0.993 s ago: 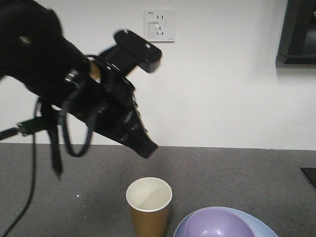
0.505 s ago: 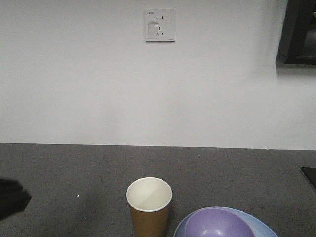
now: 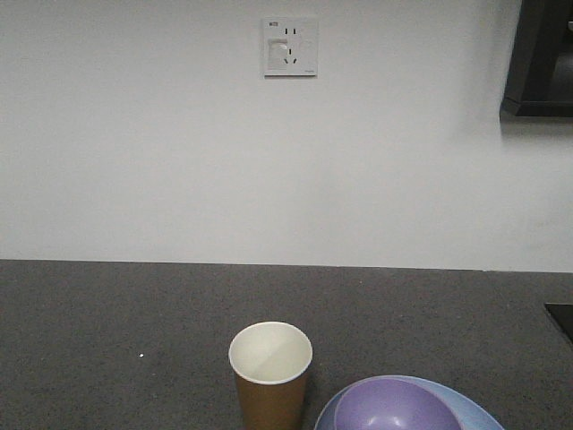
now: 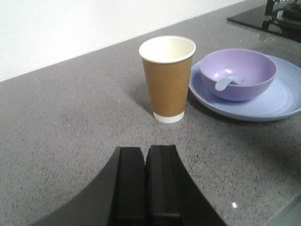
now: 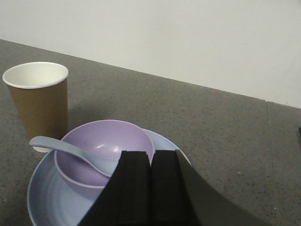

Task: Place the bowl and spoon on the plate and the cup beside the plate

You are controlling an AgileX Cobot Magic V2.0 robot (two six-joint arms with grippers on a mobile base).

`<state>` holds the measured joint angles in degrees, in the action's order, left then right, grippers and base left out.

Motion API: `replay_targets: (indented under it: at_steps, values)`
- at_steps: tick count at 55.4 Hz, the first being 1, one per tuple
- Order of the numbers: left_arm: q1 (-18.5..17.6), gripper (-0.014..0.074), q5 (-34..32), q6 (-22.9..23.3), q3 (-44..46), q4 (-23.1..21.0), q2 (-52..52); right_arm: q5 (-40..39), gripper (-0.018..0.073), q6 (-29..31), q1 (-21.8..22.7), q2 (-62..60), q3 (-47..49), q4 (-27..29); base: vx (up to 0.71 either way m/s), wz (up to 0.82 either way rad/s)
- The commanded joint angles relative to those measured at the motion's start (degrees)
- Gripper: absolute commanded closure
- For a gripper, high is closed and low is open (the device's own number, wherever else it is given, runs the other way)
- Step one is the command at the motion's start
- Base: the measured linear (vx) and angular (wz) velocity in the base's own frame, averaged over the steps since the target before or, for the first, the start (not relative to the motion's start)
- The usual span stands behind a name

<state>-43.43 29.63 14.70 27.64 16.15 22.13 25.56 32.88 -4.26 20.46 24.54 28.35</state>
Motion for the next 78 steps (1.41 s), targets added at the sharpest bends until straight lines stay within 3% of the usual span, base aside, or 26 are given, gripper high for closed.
replay_targets:
  at_steps: [1, 28, 36, 41, 51, 60, 66, 78]
  values:
    - [-0.27, 0.0602, -5.34, 0.61, 1.39, 0.8, 0.28, -3.59, 0.0565, 0.52, 0.12, 0.34, 1.67, 0.84, 0.0, 0.0]
    - [-0.27, 0.0602, -5.49, 0.61, 1.39, 0.99, 0.28, -3.59, 0.0565, 0.52, 0.12, 0.34, 1.67, 0.84, 0.0, 0.0]
    - [0.31, 0.0602, -9.9, 0.56, 0.15, 5.81, 0.21, -3.59, 0.0565, 0.52, 0.12, 0.34, 1.67, 0.84, 0.0, 0.0]
    - [4.99, 0.0601, -15.07, -1.87, -3.03, 4.21, -1.73, -3.59, 0.0565, 0.52, 0.12, 0.34, 1.67, 0.84, 0.0, 0.0]
    - [22.82, 0.0599, -25.61, -7.54, -14.97, -6.47, -11.1, -3.67, 0.0565, 0.52, 0.12, 0.34, 1.67, 0.84, 0.0, 0.0]
    - [35.01, 0.0599, -31.79, -8.22, -25.21, -8.26, -22.83, -3.67, 0.0565, 0.52, 0.12, 0.34, 1.67, 0.84, 0.0, 0.0]
    - [38.26, 0.0599, -30.22, -8.14, -27.76, -8.22, -23.2, -3.49, 0.0565, 0.52, 0.12, 0.2, 1.67, 0.84, 0.0, 0.0]
    - [38.57, 0.0599, -28.37, -8.14, -27.7, -8.15, -23.08, -3.43, 0.0565, 0.52, 0.12, 0.35, 1.67, 0.84, 0.0, 0.0]
